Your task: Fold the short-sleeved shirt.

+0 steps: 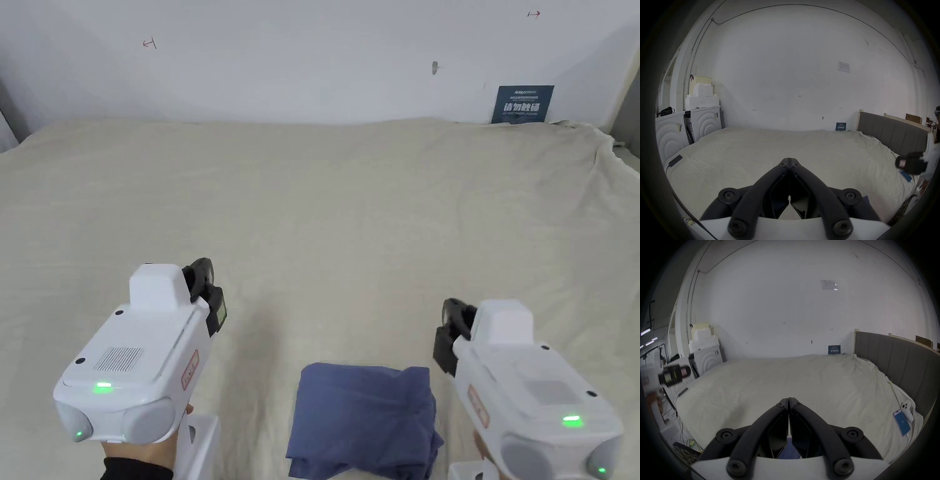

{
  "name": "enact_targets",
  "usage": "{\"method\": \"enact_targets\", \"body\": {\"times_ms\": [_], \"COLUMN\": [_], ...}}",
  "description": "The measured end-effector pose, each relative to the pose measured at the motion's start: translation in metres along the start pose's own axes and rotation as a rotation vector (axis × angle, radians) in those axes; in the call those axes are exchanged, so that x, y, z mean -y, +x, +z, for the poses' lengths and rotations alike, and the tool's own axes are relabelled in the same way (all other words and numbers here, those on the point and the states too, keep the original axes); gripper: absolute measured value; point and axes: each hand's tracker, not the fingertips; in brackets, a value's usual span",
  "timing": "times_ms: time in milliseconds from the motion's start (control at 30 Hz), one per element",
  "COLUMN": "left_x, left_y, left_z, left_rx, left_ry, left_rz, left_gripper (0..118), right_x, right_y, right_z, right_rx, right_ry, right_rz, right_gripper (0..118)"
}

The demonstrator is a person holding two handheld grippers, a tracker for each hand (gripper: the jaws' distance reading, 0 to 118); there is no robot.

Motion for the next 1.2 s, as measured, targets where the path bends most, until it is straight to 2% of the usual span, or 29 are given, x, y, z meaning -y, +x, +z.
{"method": "enact_targets", "body": {"times_ms": [200, 400, 500, 567, 600, 733, 800, 1033, 1100, 1167, 1200], "left_x": [0.016, 0.047, 0.065, 0.077, 0.084, 0.113, 0.125, 0.152, 0.148, 0.145, 0.144], "left_y": [-0.002, 0.001, 0.003, 0.004, 0.005, 0.012, 0.017, 0.025, 0.026, 0.027, 0.028], "left_z": [-0.005, -0.022, -0.036, -0.050, -0.059, -0.087, -0.098, -0.133, -0.136, -0.135, -0.136], "left_rx": [0.032, 0.127, 0.185, 0.228, 0.256, 0.321, 0.361, 0.430, 0.435, 0.470, 0.529], "left_ry": [-0.069, -0.259, -0.374, -0.481, -0.557, -0.744, -0.833, -0.966, -0.978, -0.974, -0.978], "left_rz": [0.010, 0.059, 0.133, 0.204, 0.242, 0.325, 0.331, 0.331, 0.317, 0.289, 0.315], "left_gripper": [0, 0, 4, 15, 23, 81, 87, 85, 73, 69, 52], "right_x": [0.070, 0.133, 0.150, 0.152, 0.153, 0.149, 0.149, 0.148, 0.147, 0.145, 0.142], "right_y": [-0.018, -0.024, -0.021, -0.020, -0.019, -0.018, -0.019, -0.016, -0.016, -0.015, -0.015], "right_z": [-0.046, -0.072, -0.073, -0.069, -0.069, -0.069, -0.069, -0.065, -0.064, -0.064, -0.065], "right_rx": [-0.028, -0.034, -0.034, -0.069, -0.062, -0.069, -0.068, -0.075, -0.077, -0.081, -0.087], "right_ry": [-0.210, -0.391, -0.364, -0.325, -0.337, -0.343, -0.346, -0.350, -0.352, -0.356, -0.357], "right_rz": [0.026, 0.028, 0.024, 0.069, 0.065, 0.057, 0.058, 0.041, 0.040, 0.034, 0.034], "right_gripper": [0, 0, 0, 0, 0, 0, 0, 0, 0, 0, 0]}}
